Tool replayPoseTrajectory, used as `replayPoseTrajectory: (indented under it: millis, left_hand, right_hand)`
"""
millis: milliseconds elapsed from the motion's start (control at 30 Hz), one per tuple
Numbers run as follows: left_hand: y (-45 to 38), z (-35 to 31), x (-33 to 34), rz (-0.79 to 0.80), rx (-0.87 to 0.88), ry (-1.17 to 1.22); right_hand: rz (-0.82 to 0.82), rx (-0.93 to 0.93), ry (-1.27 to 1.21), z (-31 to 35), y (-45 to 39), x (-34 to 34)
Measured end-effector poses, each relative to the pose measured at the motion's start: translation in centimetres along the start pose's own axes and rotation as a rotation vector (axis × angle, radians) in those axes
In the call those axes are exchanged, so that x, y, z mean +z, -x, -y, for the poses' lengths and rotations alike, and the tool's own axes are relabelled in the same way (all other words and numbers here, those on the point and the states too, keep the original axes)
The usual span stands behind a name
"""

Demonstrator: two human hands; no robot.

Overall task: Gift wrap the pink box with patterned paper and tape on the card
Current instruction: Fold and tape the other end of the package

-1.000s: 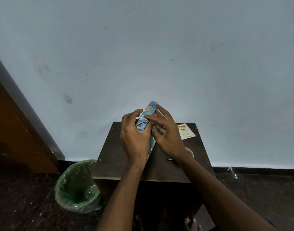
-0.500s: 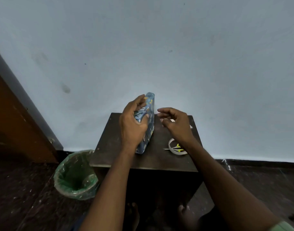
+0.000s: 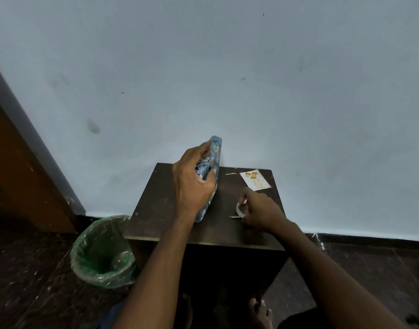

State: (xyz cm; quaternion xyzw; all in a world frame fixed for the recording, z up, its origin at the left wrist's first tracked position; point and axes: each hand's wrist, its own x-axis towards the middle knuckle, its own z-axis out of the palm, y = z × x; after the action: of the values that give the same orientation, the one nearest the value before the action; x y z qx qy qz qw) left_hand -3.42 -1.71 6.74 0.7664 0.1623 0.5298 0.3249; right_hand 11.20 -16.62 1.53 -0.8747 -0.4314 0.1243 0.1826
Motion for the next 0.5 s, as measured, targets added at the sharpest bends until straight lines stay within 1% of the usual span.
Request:
replayPoseTrajectory:
  millis: [67,167,300,400,500]
  left_hand:
    - [0.1,0.1,0.0,-0.004,0.019,-0.022]
    - [-0.2,0.1,0.0,-0.022,0.027,-0.033]
    - [-0.1,-0.1,-0.1,-0.048,0.023,-0.05]
    - [0.0,-0.1,0.1,-0.049,-0.01,-0.064]
    - [0.2,-0.3,0.5,-0.044,-0.025,0.007]
  right_hand:
    - [-0.117,-0.019,-0.102,0.1,0.0,-0.4]
    - [-0.26,-0.058,-0.382,0.8,0.3,-1.5]
    - [-0.379,-0.136,-0.729,2.0,1.1,-3.2]
    - [-0.462,-0.186,-0.866,2.7,1.3,-3.7]
    - [-0.513,-0.207,-0.948,3.8,1.5,-3.6]
